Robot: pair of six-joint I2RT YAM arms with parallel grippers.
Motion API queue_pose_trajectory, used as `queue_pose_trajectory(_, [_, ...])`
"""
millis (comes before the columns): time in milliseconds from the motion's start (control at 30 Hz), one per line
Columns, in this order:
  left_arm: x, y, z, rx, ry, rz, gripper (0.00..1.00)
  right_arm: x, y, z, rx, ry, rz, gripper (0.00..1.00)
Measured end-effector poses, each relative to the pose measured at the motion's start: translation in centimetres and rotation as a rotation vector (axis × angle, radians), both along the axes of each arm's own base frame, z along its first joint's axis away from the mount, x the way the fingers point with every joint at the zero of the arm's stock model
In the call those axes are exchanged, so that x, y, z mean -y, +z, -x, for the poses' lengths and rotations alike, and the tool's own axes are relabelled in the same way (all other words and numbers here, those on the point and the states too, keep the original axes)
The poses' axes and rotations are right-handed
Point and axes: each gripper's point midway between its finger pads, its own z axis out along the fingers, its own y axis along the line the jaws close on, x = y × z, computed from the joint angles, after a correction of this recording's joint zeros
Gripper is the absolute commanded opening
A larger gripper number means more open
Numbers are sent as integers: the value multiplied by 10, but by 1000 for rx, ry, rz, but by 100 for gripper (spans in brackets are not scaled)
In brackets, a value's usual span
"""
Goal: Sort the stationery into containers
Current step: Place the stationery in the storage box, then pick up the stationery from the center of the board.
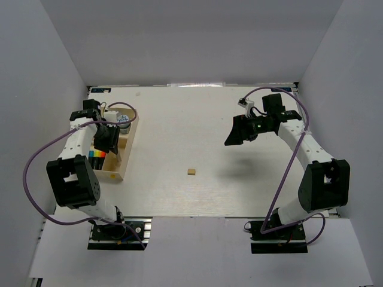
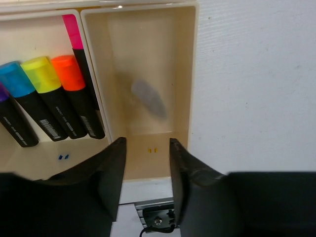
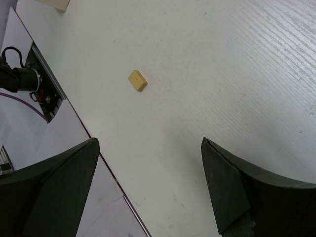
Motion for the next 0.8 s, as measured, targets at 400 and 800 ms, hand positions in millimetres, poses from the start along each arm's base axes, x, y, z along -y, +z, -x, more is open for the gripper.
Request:
queue_pose_trajectory(400, [22,14,-10,56,-72,102,57,0,-1,0,-4,-1,2,88])
queue_pose_trajectory(800, [250,46,-16,267,-789,328,57,7,-13,-7,-18,-40,57,88])
